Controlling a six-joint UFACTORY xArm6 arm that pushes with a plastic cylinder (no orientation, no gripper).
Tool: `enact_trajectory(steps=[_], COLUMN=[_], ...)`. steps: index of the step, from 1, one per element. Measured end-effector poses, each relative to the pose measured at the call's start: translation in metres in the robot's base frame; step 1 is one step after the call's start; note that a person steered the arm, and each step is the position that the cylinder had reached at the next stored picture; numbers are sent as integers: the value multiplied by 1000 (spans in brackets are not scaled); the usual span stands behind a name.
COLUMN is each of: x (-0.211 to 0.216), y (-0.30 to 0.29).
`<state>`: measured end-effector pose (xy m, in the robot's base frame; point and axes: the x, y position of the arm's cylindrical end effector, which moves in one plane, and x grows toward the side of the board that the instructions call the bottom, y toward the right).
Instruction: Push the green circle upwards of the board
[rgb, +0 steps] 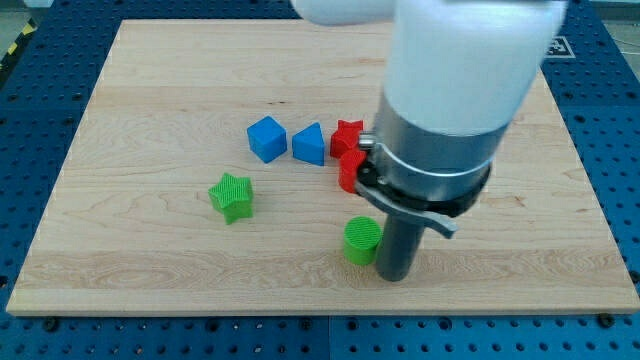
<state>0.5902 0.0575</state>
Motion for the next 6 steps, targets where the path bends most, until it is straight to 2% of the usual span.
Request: enact_trajectory(steps=[6], x=[-3], y=[-25])
